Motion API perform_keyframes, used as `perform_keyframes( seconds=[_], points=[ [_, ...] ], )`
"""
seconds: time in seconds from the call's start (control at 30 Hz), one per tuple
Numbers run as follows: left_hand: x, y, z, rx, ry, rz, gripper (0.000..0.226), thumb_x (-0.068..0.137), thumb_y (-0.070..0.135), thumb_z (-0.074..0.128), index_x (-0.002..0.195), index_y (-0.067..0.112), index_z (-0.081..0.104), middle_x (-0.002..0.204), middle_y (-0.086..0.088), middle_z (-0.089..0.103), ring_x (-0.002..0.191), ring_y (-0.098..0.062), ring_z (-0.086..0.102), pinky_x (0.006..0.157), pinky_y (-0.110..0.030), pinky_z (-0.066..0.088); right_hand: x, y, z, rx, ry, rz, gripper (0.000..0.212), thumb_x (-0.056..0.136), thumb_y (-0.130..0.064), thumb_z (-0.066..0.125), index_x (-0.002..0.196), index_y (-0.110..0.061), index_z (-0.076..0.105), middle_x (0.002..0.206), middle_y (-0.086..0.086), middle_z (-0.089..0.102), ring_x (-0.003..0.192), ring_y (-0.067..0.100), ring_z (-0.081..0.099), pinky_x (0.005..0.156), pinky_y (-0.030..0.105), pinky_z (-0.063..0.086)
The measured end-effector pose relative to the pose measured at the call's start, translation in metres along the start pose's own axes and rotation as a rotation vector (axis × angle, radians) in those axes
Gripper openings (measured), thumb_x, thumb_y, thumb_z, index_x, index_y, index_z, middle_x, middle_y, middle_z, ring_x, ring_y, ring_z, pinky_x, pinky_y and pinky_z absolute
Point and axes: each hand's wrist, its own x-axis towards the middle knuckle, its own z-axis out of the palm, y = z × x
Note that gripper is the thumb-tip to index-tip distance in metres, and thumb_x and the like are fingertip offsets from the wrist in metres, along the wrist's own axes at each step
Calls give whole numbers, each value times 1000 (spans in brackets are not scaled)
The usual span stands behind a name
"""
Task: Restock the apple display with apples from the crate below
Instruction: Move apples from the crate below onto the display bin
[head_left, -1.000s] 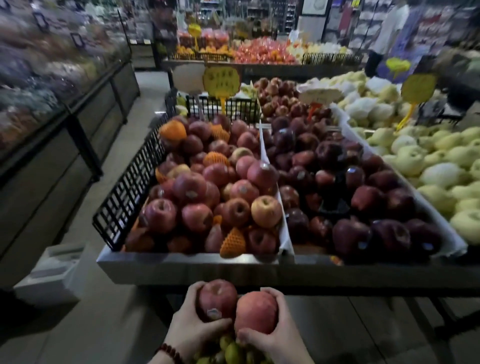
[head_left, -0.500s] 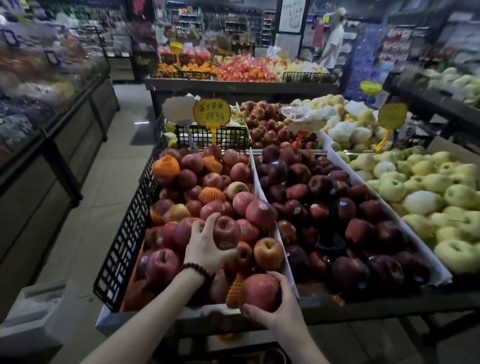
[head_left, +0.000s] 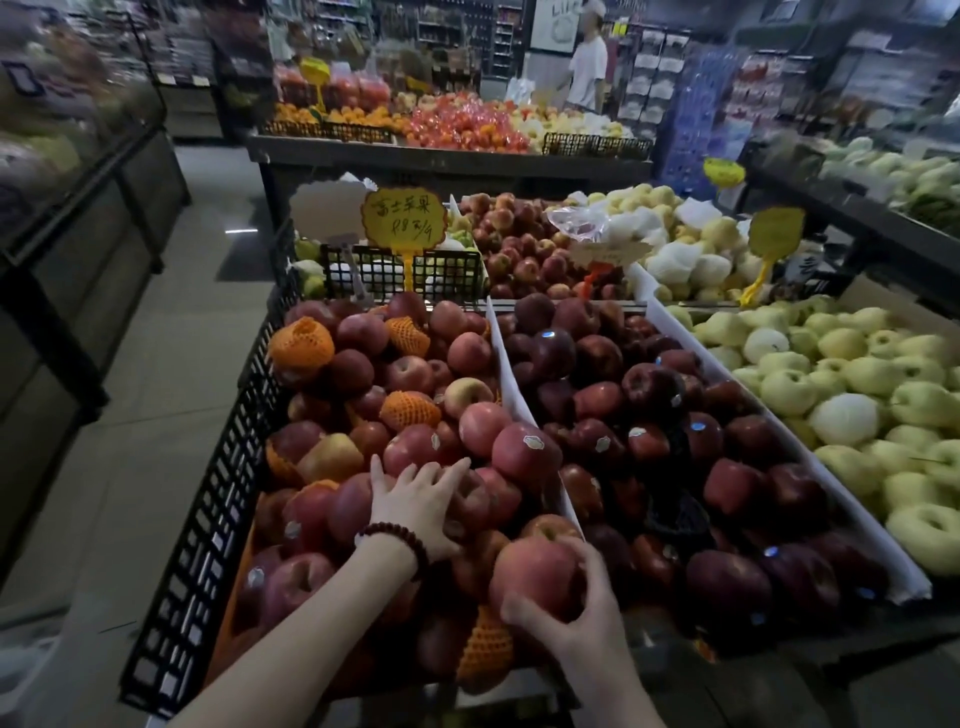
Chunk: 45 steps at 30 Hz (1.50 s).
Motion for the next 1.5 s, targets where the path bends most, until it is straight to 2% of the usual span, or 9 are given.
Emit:
perform_keyframes(
  seconds=[0.1,0.3,0.43,0.77,0.9,1.0,1.17,1.33,1.5],
  points=[
    [-3,-4,-3,-22,-4,8,107,71,55,65,147,34,-6,158,-7,17,147,-26,11,112,-60,-10,28,-39,6,14,74,-101,74,58,-32,91,118,-38,49,117,-15,55,103,-6,58,76,9,46],
    [-30,-21,-10,-180,174,-47,83,86,48,49,150,19,5,155,-2,27,147,-22,14,117,-52,-6,124,-88,44,-202,61,-169,79,67,-29,84,133,-22,41,130,2,47,116,20,48,93,31,43],
    [-39,-33,-9,-248,255,-48,70,89,39,44,149,22,13,153,2,30,147,-18,13,118,-48,-6,165,-82,84,-431,-36,-221,81,69,-26,81,136,-15,38,134,8,44,127,25,43,96,25,36],
    [-41,-40,1,-349,309,-47,57,89,31,44,144,26,28,142,7,42,144,-14,21,117,-44,-7,197,-62,106,-1187,-19,-254,88,67,-71,66,136,-20,47,140,8,52,131,32,43,104,46,39],
    [-45,-31,2,-348,295,-54,55,89,30,43,143,25,31,141,6,42,144,-16,19,116,-40,-9,194,-63,99,-1215,-108,-139,96,68,-73,63,141,-14,41,148,8,43,136,35,37,108,49,33],
    [-49,-25,-2,-355,309,-39,52,90,29,43,141,25,35,140,6,44,141,-15,24,118,-37,-2,182,-60,95,-1077,-61,-216,85,80,-64,57,144,-12,36,148,11,43,136,36,38,110,49,34],
    [-61,-16,-20,-494,358,-29,37,91,31,48,126,25,52,122,7,58,112,-10,52,96,-26,47,126,-69,68,-312,91,-238,30,85,-26,69,112,-14,63,107,-2,65,101,11,57,92,27,46],
    [-82,5,-37,-770,290,-137,19,86,26,59,103,20,66,87,14,64,85,-2,63,80,-20,53,71,-55,29,301,4,125,19,87,-17,68,105,-12,65,97,11,72,83,21,69,68,33,56],
    [-108,31,-20,-830,293,-203,14,85,23,61,95,23,71,85,7,68,83,-6,64,81,-26,55,26,-29,-4,334,-13,96,4,89,-18,67,91,-16,70,88,9,73,80,21,69,72,38,58]
  ],
)
